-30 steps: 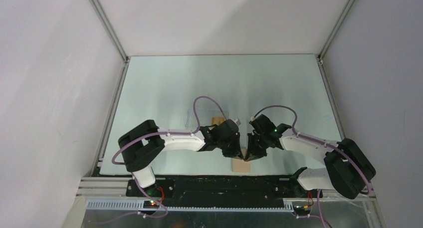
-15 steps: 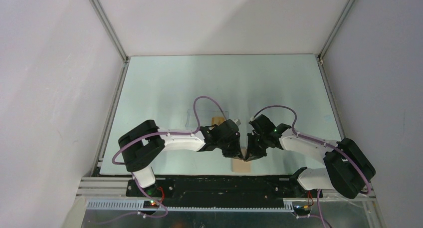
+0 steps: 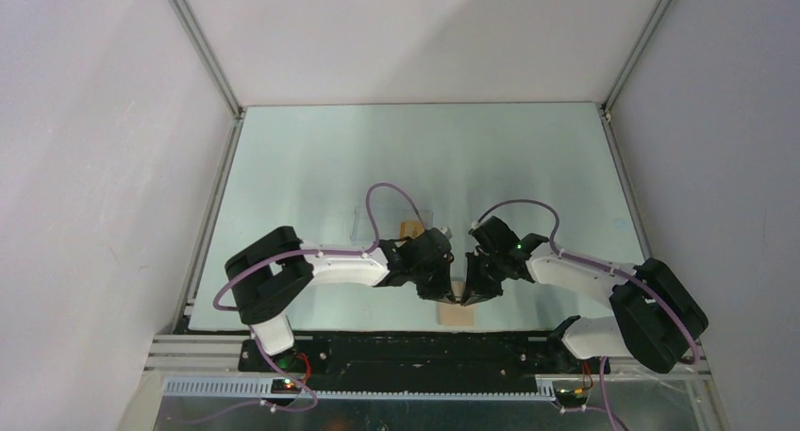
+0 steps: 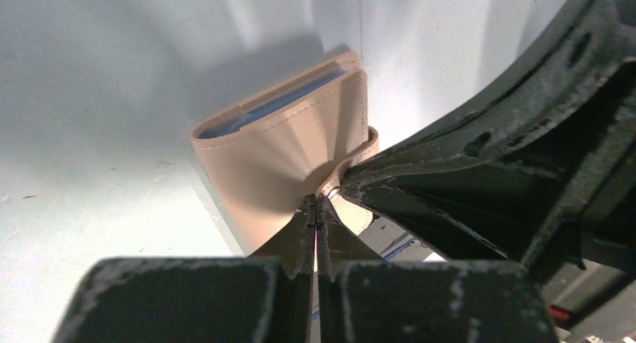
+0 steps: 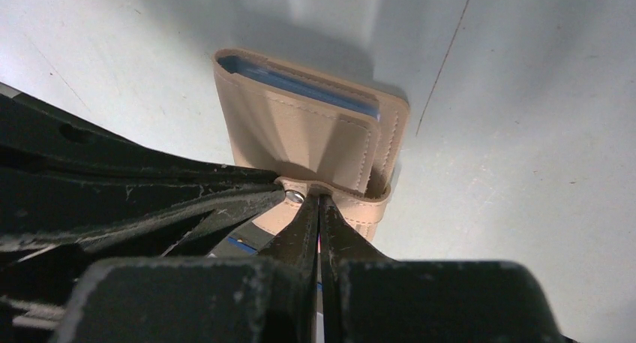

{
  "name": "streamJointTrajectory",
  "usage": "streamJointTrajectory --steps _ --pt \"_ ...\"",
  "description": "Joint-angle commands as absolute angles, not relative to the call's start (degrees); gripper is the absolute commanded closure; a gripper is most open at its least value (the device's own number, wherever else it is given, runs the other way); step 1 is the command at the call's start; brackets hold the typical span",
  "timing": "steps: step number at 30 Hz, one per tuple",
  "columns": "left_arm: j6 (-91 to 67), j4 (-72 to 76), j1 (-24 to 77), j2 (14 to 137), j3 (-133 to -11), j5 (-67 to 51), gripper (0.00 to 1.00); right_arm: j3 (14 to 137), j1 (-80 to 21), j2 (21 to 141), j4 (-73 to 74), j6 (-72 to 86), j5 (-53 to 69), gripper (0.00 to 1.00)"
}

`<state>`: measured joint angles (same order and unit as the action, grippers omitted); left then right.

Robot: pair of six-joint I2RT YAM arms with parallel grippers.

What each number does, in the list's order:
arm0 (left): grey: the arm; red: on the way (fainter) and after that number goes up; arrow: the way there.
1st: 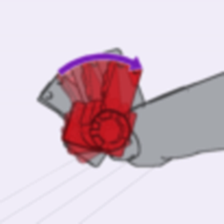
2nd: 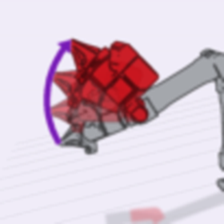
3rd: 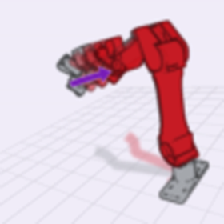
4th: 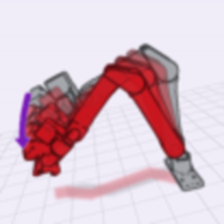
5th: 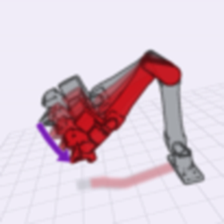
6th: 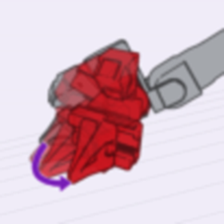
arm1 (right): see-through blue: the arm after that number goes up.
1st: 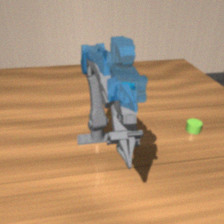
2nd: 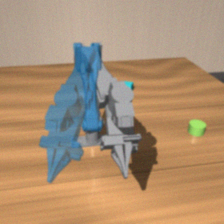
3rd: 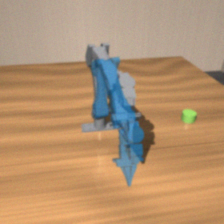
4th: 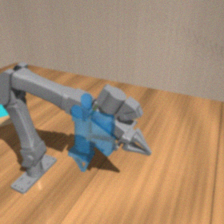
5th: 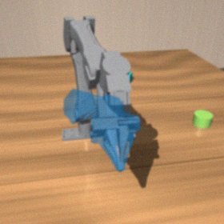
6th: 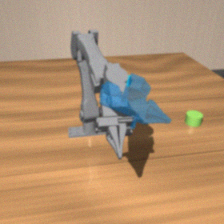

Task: Put the credit cards into the card holder
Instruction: Close the card holder at the center of the board.

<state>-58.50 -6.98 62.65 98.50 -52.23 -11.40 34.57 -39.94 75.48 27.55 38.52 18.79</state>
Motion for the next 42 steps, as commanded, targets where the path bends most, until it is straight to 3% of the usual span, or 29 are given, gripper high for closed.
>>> streamJointTrajectory --steps 1,12,17,20,24,33,42 --pt "-58.9 -9.7 63.5 100.2 -52.3 -9.8 1.0 33.8 -41.0 74.9 24.8 38.4 16.6 1.0" --pt "-58.3 -9.8 63.5 101.0 -53.2 -10.4 1.0 33.1 -40.9 73.4 23.4 38.9 18.7 0.95" --pt "-58.0 -9.8 63.6 100.5 -53.7 -10.3 1.0 32.9 -40.8 70.9 24.6 39.3 18.8 0.78" --pt "-57.9 -9.8 63.6 100.3 -54.0 -10.3 1.0 32.7 -40.5 68.2 25.2 39.6 18.7 0.76" --pt "-57.5 -9.7 63.7 100.1 -54.4 -10.3 1.0 32.5 -40.3 66.5 25.7 39.8 18.5 0.79" --pt "-57.0 -9.7 63.8 100.5 -55.4 -10.8 1.0 31.8 -40.2 69.7 24.0 39.3 19.0 1.0" --pt "-56.7 -9.7 63.9 101.5 -56.0 -10.9 1.0 31.8 -40.5 73.4 22.9 38.7 17.6 1.0"
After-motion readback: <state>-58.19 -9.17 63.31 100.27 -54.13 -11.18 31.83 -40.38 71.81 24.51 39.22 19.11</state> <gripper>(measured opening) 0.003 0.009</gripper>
